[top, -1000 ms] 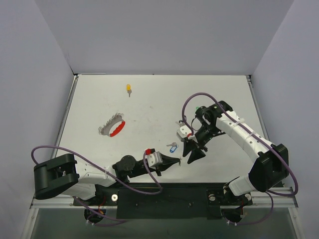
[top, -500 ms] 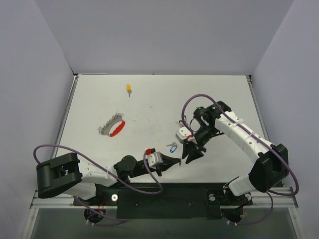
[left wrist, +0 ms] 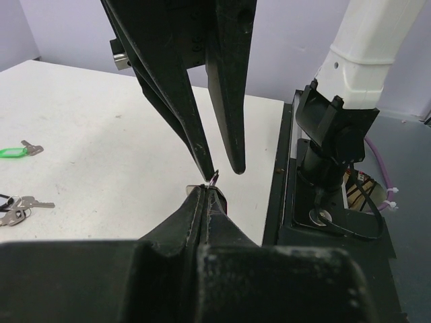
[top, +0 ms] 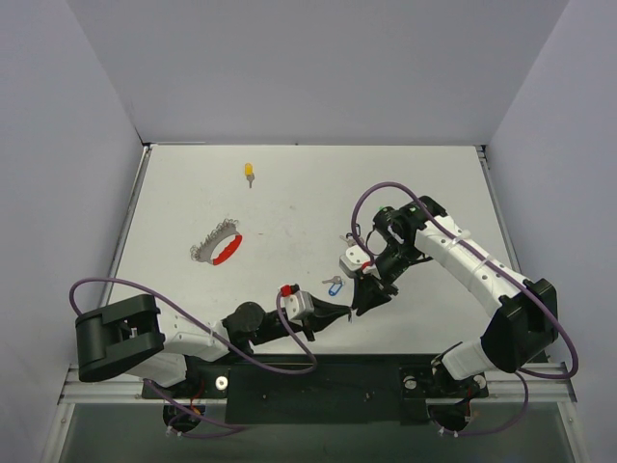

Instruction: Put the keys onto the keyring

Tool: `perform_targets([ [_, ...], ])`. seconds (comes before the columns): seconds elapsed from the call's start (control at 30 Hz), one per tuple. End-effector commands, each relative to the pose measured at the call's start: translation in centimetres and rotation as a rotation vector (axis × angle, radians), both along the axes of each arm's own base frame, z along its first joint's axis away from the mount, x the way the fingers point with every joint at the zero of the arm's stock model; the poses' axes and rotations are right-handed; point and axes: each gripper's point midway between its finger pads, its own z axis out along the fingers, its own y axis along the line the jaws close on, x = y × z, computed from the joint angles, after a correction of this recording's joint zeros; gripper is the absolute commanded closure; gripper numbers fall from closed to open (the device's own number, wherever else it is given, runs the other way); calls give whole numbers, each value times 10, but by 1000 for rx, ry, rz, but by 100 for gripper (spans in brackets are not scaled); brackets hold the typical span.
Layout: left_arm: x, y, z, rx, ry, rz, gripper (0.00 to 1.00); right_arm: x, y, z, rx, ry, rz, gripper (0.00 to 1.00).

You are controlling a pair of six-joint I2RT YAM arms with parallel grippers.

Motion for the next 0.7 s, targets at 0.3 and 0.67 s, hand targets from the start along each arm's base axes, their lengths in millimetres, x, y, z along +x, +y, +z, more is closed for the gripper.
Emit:
perform_targets([
  [0.3, 8, 3, 28, -117, 20, 48, 100, -15, 1, 12, -40, 140, -50, 87],
  [0.67, 10, 5, 30, -129, 80, 61, 100, 4, 5, 4, -85, 136, -153, 81],
])
